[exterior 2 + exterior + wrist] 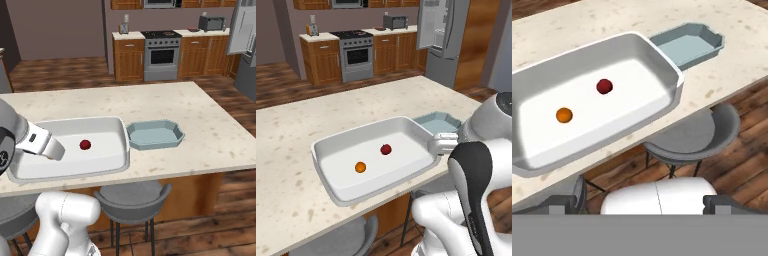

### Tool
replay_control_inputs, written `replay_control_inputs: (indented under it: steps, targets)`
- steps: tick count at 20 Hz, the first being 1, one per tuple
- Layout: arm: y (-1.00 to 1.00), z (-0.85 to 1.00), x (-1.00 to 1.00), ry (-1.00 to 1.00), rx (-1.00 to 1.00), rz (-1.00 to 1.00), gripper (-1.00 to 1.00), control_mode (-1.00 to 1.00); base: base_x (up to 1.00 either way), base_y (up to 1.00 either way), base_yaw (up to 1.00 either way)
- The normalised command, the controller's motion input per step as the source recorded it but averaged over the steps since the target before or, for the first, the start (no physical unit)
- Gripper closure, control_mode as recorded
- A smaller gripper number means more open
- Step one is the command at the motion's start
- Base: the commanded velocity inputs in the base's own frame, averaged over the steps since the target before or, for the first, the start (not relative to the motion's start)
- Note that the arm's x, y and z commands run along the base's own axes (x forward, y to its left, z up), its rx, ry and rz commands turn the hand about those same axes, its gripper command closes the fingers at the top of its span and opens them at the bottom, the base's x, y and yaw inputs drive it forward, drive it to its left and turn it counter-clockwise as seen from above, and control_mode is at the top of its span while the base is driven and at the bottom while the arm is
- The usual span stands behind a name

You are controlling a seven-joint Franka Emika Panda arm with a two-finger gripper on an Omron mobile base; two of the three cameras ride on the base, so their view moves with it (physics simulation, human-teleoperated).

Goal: Place the cold items (tomato and tangerine) from the fridge in one tupperware on the dining counter. Place the warm items (hot dog and kebab skewer) in the stove area in another tupperware.

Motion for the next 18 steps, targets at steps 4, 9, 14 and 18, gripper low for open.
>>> replay_control_inputs:
  steps: [4,9,14,18]
  targets:
    - [0.03,0.00,0.00,0.03,0.00,0.00,-1.00,-1.00,0.00,0.00,0.00]
    - [-0.23,0.00,-0.12,0.00,0.07,-0.13,-1.00,1.00,-0.05,-0.14,-0.05]
    - [0.00,0.00,0.00,0.00,0.00,0.00,-1.00,1.00,-0.26,-0.96,-0.09]
    - [0.00,0.00,0.00,0.00,0.00,0.00,-1.00,1.00,-0.12,-1.00,-0.01]
